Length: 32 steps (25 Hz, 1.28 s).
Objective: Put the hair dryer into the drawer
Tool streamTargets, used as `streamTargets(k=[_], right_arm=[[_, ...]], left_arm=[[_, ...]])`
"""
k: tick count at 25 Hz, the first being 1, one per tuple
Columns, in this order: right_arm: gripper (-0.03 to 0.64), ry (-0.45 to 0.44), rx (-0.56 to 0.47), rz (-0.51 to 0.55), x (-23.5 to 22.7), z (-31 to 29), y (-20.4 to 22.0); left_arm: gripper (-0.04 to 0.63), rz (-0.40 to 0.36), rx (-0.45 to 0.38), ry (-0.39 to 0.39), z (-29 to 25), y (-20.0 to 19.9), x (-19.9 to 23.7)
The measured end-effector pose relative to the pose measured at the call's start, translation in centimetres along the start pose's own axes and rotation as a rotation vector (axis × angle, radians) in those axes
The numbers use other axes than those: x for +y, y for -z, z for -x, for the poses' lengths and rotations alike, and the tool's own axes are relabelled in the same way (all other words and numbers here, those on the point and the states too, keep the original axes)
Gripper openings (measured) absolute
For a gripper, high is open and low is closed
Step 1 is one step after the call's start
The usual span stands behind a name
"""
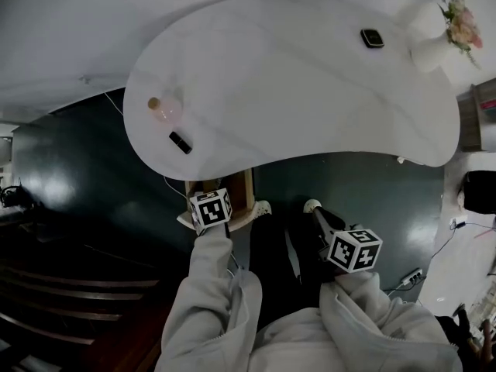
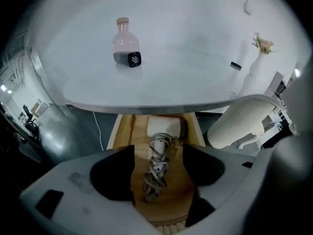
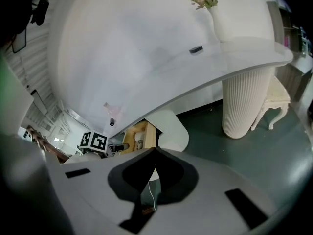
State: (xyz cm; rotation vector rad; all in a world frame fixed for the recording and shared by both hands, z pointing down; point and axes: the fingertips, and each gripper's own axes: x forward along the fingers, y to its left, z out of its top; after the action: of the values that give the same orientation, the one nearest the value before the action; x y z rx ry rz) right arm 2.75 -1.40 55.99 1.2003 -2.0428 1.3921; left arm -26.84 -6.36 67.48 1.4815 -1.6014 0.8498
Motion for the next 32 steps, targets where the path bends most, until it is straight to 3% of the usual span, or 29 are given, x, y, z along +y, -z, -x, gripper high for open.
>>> streamTargets(k=[13,19,23,28,32], right_arm=[[0.049,-0.053,-0.075,-0.009,0.1,1.3,-2.8],[0.049,-0.075,-0.139,0.045,0.6,1.9,-6.2],[0.049,-0.108,-0.165,0.087,2.0,1.9,-8.3],[0.049,-0.172,-0.183,0.118,4.8,2.0,-9.8],[0.049,-0.217,-0.202,0.147,6.7,2.2,-11.3]], left_arm=[[0.305,0.071,-0.004,0.056,5.0,1.0,-3.6],[0.295,0.093,-0.062,0.119,8.2,-0.5,-5.8],[0.233,0.097,-0.129,0.140,10.5,-2.2,-7.0],[0.204,0.097,-0.217,0.193,13.0,-4.1,-7.8],[0.098,0.083,-0.327,0.227,15.4,-6.8,-7.9]])
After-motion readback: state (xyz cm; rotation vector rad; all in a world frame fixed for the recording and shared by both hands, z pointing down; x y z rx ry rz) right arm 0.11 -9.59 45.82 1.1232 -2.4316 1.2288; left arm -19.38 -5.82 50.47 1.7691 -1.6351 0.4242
